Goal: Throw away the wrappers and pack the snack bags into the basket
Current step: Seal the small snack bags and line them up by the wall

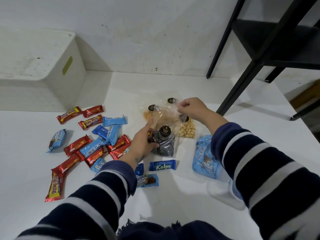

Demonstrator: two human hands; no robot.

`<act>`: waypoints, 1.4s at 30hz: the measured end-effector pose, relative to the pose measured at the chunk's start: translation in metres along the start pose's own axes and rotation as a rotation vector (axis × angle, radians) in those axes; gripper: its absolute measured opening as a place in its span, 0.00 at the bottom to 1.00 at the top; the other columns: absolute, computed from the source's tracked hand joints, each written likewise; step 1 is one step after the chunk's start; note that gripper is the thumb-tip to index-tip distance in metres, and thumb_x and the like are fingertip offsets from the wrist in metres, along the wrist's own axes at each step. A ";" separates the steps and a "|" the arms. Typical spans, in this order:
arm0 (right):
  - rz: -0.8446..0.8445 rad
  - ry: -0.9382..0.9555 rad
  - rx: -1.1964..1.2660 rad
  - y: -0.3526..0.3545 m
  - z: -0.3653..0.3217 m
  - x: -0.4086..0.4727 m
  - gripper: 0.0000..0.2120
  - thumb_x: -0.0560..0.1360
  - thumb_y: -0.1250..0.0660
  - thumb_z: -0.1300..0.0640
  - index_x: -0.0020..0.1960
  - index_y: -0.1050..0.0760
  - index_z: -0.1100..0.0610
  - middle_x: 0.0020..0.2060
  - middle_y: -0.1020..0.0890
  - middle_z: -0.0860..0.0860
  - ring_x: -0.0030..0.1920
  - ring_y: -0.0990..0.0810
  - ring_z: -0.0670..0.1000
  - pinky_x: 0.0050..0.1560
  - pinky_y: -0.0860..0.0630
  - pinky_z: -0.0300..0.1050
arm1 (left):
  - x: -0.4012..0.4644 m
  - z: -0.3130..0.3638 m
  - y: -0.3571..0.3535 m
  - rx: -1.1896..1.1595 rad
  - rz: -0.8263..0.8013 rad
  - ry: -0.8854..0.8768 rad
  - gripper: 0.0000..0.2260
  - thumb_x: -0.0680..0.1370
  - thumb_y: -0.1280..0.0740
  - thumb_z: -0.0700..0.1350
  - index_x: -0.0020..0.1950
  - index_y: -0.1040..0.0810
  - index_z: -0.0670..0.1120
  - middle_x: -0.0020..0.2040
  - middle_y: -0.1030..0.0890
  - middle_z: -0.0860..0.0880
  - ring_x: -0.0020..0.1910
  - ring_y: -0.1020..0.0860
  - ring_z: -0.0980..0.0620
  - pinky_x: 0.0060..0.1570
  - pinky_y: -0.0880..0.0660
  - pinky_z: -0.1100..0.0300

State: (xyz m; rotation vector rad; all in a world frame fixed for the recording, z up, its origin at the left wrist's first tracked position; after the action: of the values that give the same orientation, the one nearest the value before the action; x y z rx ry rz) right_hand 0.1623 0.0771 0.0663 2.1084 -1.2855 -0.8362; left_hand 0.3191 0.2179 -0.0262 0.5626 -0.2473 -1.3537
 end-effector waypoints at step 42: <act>-0.035 0.003 -0.114 -0.015 -0.029 0.012 0.03 0.73 0.30 0.59 0.46 0.18 0.56 0.49 0.17 0.50 0.47 0.23 0.48 0.47 0.29 0.40 | -0.009 -0.004 0.009 0.004 0.003 -0.030 0.45 0.70 0.28 0.32 0.75 0.47 0.61 0.59 0.24 0.53 0.53 0.23 0.51 0.57 0.24 0.50</act>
State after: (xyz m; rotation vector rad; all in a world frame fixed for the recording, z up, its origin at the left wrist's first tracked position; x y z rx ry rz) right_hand 0.1960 0.0759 0.0725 2.0466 -1.1739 -0.8999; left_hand 0.3261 0.2286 -0.0234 0.5453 -0.2753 -1.3602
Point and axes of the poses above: each hand's wrist, its own x-axis towards the middle knuckle, its own y-axis out of the back of the hand, z = x × y, the point moved 2 cm from there along x, towards the middle knuckle
